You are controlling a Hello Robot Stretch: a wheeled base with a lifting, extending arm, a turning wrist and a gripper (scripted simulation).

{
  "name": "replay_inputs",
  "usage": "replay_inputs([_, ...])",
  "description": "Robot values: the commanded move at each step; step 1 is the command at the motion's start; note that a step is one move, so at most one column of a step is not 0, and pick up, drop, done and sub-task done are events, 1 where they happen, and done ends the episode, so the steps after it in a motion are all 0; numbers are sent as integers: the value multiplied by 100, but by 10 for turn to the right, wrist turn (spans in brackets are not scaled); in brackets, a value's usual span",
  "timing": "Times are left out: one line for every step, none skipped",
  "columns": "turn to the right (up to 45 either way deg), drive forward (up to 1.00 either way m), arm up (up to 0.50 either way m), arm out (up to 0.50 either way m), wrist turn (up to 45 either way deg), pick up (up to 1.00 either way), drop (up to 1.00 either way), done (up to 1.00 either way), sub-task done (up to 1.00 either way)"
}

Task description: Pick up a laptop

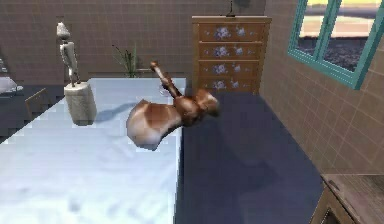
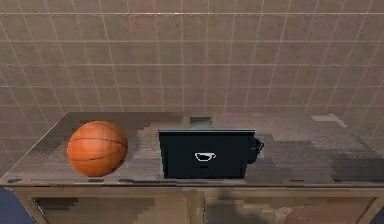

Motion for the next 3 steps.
replay_inputs([0, 0, 50, 0, 0, 0, 0, 0, 0])
replay_inputs([0, 0, 36, 0, 0, 0, 0, 0, 0])
replay_inputs([0, 0, 0, 30, 0, 0, 0, 0, 0])
